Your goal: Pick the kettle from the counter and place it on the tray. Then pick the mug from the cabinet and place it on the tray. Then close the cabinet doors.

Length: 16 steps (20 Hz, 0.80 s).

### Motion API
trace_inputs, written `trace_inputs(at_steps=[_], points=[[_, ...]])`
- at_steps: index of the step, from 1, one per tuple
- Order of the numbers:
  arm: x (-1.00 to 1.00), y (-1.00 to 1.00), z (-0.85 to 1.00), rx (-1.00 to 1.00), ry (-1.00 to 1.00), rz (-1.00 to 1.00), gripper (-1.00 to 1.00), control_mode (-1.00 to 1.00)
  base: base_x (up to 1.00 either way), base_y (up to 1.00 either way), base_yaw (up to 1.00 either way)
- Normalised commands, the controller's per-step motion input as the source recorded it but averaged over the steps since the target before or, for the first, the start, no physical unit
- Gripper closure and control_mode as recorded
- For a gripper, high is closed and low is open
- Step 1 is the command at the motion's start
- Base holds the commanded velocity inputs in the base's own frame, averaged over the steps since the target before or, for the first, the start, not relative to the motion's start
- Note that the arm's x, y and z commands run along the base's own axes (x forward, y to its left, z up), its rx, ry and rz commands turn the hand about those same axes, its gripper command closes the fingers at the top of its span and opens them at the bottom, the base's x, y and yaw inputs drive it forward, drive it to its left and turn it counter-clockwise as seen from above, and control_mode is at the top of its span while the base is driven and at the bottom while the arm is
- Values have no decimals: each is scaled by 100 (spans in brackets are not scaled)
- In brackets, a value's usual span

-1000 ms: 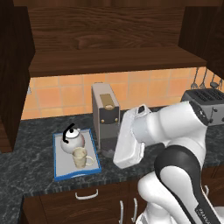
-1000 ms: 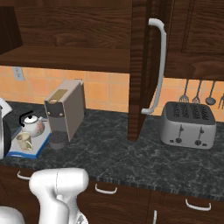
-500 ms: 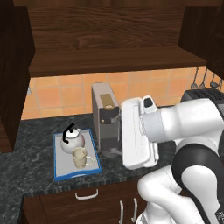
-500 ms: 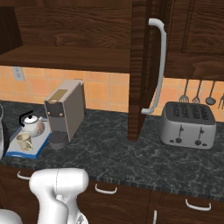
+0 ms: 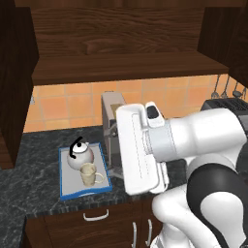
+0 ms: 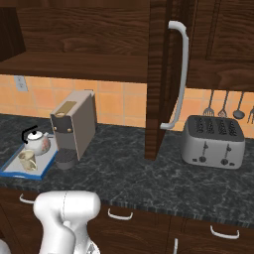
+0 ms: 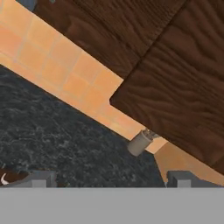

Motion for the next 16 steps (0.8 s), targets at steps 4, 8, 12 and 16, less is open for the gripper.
trace_inputs(at_steps=[4,8,12,16], points=[[-43,45,27,0,-10,6,-100,-100,0,0,0],[-39,46,24,0,-10,8,-100,-100,0,0,0],[-9,54,13,0,-9,10,-100,-100,0,0,0],[1,55,10,0,-21,11,-100,-100,0,0,0]])
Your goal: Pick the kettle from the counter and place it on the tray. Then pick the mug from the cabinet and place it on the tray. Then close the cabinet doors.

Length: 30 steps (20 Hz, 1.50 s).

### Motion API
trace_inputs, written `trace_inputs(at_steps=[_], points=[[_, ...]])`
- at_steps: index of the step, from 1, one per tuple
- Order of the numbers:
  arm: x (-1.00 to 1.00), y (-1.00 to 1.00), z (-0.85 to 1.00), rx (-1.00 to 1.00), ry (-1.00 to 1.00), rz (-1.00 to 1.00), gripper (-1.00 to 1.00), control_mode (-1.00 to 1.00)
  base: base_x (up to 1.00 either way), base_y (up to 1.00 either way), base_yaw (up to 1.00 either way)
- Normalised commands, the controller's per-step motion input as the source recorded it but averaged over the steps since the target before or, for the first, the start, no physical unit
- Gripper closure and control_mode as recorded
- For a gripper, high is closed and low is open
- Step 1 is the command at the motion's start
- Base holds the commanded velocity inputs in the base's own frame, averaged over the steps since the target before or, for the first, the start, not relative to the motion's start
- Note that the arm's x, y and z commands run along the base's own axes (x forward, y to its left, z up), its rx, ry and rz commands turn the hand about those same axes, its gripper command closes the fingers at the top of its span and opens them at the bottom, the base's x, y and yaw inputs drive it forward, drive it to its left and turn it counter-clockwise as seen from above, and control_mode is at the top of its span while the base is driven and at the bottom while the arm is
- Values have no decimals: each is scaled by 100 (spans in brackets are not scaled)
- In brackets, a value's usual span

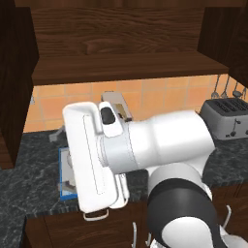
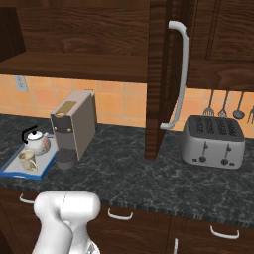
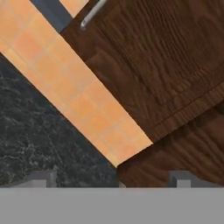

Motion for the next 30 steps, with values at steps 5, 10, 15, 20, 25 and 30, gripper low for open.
trace_inputs(at_steps=[5,10,15,20,25,30], points=[[-2,51,13,-5,-45,12,-100,-100,0,0,0],[0,48,28,-8,-39,12,-100,-100,0,0,0],[0,48,14,-2,-8,3,-100,-100,0,0,0],[1,54,0,-2,-3,0,-100,-100,0,0,0],[25,48,-5,0,-2,-15,-100,-100,0,0,0],[34,44,-14,0,-1,-21,-100,-100,0,0,0]])
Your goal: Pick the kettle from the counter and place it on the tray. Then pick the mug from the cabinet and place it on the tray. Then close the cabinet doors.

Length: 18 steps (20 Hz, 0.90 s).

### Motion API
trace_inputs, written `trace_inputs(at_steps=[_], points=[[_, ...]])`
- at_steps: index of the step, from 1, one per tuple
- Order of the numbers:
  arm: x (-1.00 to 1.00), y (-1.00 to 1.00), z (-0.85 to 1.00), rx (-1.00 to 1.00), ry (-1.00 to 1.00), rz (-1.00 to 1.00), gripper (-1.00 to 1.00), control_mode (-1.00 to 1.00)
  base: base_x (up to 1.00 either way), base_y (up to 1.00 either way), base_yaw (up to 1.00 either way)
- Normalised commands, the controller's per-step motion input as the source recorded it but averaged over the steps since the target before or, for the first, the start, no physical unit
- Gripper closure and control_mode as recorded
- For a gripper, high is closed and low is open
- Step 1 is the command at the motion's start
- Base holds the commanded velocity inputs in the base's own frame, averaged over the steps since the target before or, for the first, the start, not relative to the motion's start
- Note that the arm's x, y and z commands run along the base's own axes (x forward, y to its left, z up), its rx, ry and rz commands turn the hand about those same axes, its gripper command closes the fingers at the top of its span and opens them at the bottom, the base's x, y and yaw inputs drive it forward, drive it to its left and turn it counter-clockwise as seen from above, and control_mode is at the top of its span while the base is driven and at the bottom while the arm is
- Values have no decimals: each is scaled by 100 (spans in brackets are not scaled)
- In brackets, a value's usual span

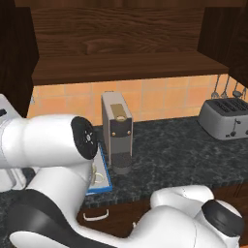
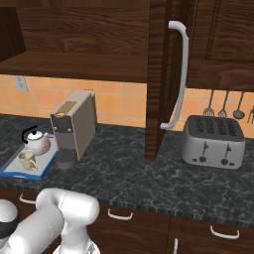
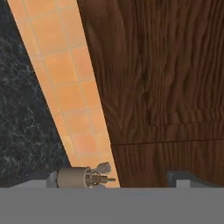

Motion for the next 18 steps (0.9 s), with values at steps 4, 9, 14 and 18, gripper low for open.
trace_inputs(at_steps=[4,9,14,18], points=[[28,32,-13,0,0,-12,-100,-100,0,0,0],[37,3,-2,0,-1,-10,-100,-100,0,0,0],[15,-11,0,0,0,-17,-100,-100,0,0,0],[5,-45,1,0,-2,-18,-100,-100,0,0,0]])
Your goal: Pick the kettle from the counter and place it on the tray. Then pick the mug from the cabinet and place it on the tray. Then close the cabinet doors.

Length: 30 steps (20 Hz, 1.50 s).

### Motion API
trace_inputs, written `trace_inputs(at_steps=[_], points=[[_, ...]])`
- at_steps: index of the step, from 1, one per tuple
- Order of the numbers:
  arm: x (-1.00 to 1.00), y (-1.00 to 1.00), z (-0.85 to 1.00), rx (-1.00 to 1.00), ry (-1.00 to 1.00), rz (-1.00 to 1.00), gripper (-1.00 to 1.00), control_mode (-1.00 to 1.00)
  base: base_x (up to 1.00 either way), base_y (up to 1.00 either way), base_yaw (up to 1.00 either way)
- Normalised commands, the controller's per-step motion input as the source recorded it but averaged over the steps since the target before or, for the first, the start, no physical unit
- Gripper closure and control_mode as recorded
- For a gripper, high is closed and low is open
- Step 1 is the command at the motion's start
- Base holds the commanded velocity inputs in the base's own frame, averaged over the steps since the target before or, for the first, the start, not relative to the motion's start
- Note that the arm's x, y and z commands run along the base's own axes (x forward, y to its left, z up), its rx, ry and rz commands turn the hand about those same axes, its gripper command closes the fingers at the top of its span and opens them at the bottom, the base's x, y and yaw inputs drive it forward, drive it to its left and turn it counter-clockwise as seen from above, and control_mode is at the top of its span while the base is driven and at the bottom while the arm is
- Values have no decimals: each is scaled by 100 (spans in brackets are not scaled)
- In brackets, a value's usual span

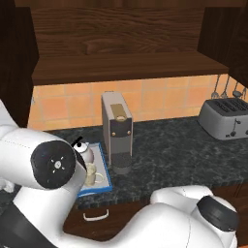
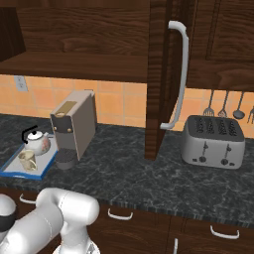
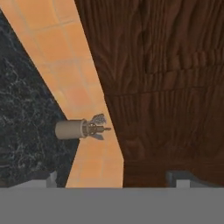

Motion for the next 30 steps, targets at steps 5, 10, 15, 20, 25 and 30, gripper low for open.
trace_inputs(at_steps=[5,10,15,20,25,30], points=[[1,-65,6,0,0,-18,-100,-100,0,0,0],[18,-67,8,0,0,-19,-100,-100,0,0,0],[22,-76,7,0,0,-24,-100,-100,0,0,0],[30,-71,7,1,0,-22,-100,-100,0,0,0],[37,-65,1,1,1,-21,-100,-100,0,0,0],[50,-47,0,0,5,-18,-100,-100,0,0,0]])
